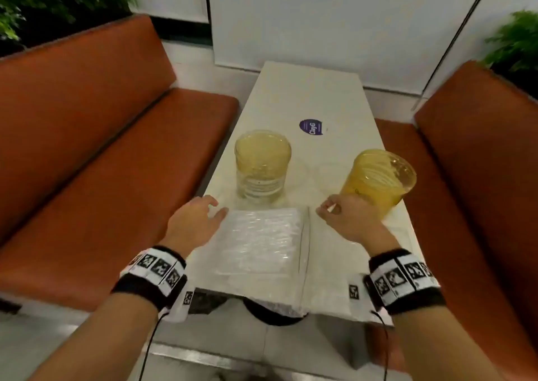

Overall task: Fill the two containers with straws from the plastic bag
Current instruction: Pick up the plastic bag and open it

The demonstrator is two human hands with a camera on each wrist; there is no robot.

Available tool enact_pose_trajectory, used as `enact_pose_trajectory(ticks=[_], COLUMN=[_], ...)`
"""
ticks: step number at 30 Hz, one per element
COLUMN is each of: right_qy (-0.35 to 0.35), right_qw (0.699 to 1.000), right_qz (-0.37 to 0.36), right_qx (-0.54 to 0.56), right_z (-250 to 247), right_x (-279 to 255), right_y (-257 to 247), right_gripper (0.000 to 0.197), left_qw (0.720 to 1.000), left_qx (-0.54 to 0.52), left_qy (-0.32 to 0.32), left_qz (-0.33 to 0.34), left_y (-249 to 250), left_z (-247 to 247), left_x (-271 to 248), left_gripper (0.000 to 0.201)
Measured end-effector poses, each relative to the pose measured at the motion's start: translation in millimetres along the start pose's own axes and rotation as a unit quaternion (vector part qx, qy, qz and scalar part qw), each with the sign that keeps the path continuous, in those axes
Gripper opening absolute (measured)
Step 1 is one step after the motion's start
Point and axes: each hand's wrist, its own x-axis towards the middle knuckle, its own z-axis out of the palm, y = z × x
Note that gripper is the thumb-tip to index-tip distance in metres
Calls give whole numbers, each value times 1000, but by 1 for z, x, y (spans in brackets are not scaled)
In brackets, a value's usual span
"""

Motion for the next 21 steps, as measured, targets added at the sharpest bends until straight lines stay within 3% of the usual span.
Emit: enact_pose_trajectory(ticks=[2,4,8,11,18,21], right_qy=[-87,-148,-84,-116,-161,-115], right_qw=[995,985,989,978,960,960], right_qz=[40,81,118,137,50,10], right_qx=[33,23,17,104,224,257], right_z=[26,51,82,83,64,57], right_x=[17,26,34,32,15,10], right_y=[-14,-28,-30,-36,-45,-52], right_gripper=[23,37,45,66,45,42], left_qw=[995,992,990,991,990,989], left_qx=[48,72,59,43,-45,-86], left_qy=[-67,-75,-58,-65,-61,-61], left_qz=[-51,-72,-112,-112,-121,-106], left_y=[12,20,13,7,-16,-22], left_z=[12,23,38,42,40,40], left_x=[2,0,-5,-10,-17,-19], left_gripper=[68,78,73,67,53,53])
